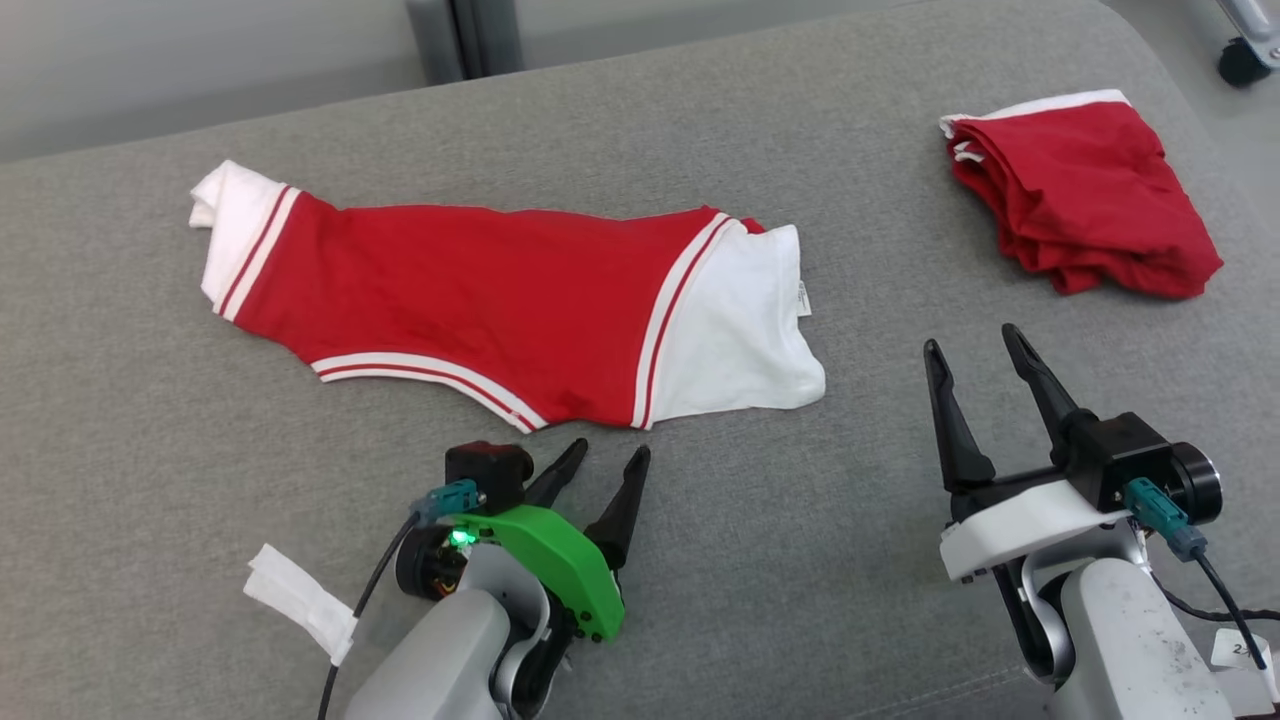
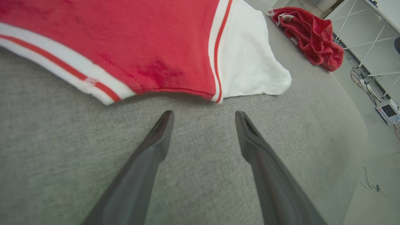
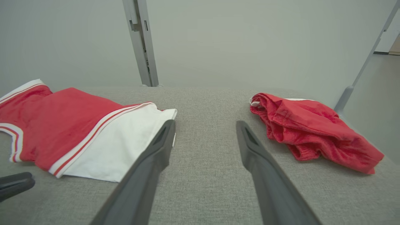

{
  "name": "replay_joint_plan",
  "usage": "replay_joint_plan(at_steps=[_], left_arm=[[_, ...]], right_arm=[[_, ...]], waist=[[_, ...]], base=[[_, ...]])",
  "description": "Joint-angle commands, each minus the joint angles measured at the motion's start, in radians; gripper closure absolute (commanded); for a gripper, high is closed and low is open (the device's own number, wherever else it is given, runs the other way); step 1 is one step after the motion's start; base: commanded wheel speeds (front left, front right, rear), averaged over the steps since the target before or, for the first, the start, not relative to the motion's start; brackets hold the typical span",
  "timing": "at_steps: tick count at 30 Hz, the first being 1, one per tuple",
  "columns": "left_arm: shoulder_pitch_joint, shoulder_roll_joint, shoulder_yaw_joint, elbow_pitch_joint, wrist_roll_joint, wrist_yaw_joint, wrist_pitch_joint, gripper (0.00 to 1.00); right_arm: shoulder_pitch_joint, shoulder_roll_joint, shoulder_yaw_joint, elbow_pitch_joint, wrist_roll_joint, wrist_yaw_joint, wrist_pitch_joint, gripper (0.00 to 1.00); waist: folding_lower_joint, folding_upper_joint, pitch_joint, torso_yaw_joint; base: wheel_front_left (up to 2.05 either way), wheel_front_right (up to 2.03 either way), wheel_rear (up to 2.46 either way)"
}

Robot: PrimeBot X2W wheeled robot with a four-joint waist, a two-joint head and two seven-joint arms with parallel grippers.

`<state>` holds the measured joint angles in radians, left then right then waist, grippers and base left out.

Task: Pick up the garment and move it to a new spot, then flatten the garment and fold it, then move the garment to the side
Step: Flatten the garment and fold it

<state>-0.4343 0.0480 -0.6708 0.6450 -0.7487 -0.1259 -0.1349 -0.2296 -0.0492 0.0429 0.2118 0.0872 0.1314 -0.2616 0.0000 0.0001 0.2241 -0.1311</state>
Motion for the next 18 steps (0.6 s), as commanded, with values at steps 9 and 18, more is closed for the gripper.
replay_joint_plan(at_steps=[9, 18], left_arm=[[-0.107, 0.005, -0.047, 0.069, -0.113, 0.011, -0.080, 0.00], [-0.144, 0.005, -0.065, 0.062, -0.116, 0.075, -0.129, 1.00]], right_arm=[[-0.004, -0.003, -0.004, -0.010, 0.011, -0.002, -0.005, 0.00], [0.012, -0.003, -0.019, -0.012, 0.015, -0.002, -0.005, 0.00]], waist=[[0.0000, -0.0001, 0.048, -0.079], [0.0000, -0.0001, 0.029, -0.062]], base=[[0.00, 0.00, 0.00], [0.00, 0.00, 0.00]])
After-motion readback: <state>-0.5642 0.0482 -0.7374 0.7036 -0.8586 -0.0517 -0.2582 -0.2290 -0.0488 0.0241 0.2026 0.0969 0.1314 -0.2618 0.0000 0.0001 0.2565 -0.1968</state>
